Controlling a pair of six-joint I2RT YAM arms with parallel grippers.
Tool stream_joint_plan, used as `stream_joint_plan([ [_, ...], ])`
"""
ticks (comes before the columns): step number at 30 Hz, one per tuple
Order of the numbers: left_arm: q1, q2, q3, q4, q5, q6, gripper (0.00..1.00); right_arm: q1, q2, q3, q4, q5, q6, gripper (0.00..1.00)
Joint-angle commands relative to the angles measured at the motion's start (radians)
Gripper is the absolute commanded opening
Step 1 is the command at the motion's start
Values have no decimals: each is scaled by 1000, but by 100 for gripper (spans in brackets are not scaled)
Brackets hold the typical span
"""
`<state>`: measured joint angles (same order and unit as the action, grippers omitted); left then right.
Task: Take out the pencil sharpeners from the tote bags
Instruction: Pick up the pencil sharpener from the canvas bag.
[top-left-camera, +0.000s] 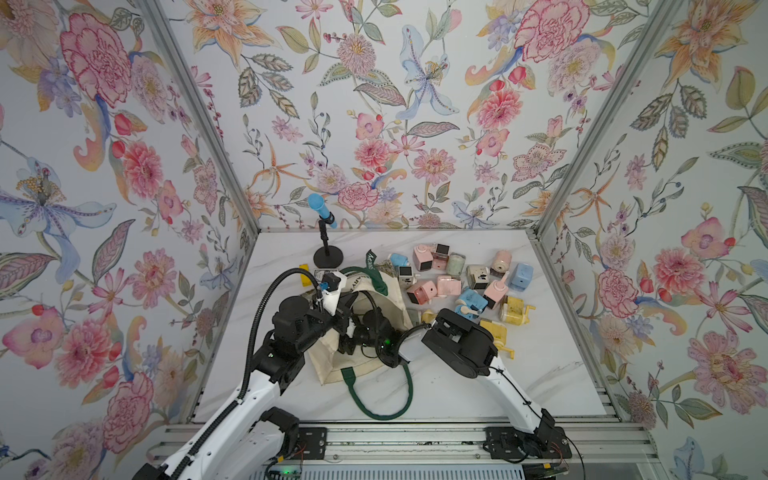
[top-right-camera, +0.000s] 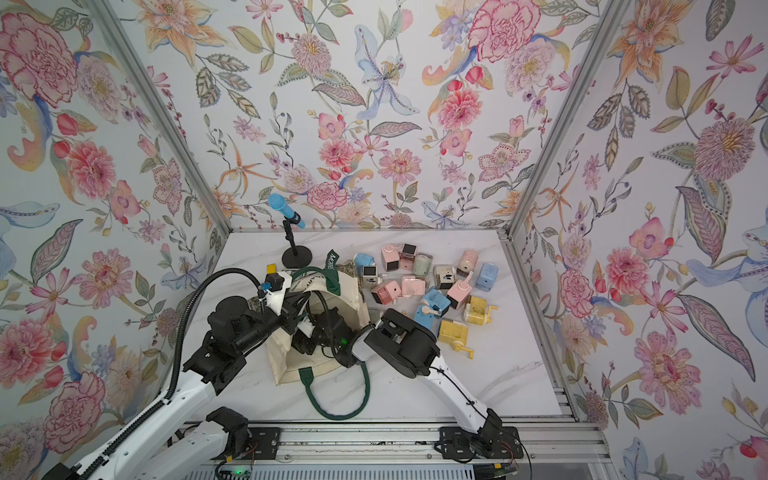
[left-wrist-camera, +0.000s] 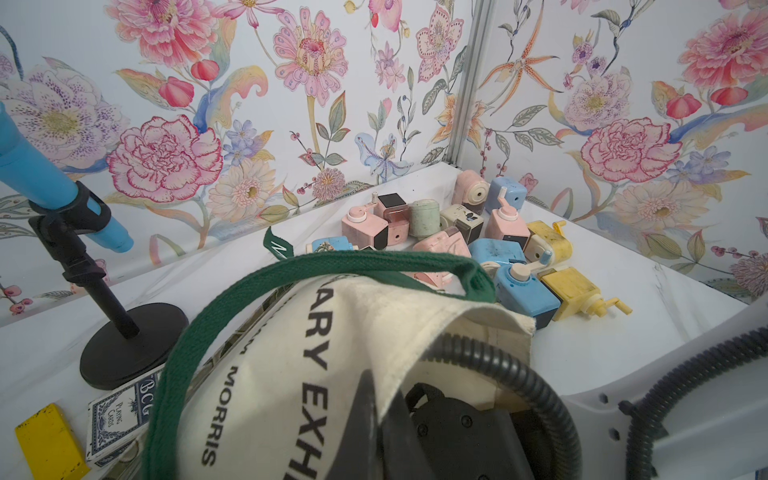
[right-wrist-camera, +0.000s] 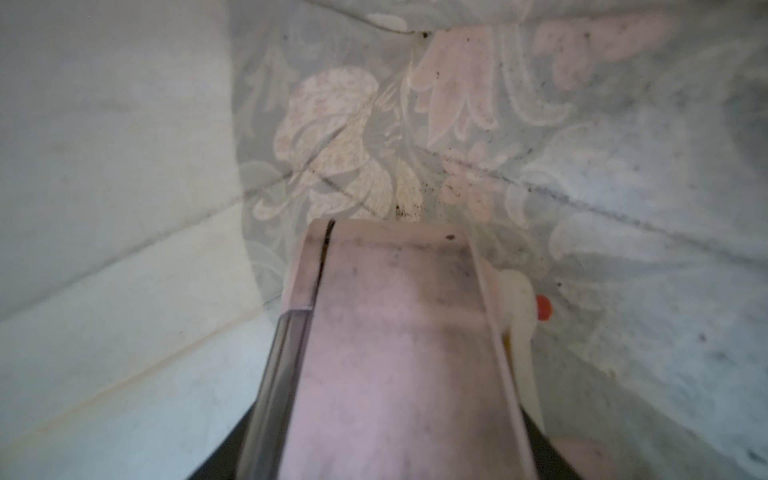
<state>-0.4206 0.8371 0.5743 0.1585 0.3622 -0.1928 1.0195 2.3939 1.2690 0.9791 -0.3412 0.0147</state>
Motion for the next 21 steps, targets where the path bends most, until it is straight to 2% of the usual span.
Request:
stream_joint_plan([
  [1, 13, -20, 9, 26, -66, -29, 0, -4, -102, -96, 48, 14, 11, 43],
  [9, 25, 11, 46, -13, -135, -73, 0, -5, -318, -360, 119, 31, 58, 40],
  [14, 28, 20, 58, -26, -149, -97, 0, 27, -481, -487, 35, 22, 66, 38],
  [19, 30, 26, 81, -57, -166, -124, 0, 85, -678, -641, -30, 103, 61, 38],
  [21, 32, 30, 89, -67, -168, -136, 0, 113, -773, -693, -96, 175, 44, 38],
])
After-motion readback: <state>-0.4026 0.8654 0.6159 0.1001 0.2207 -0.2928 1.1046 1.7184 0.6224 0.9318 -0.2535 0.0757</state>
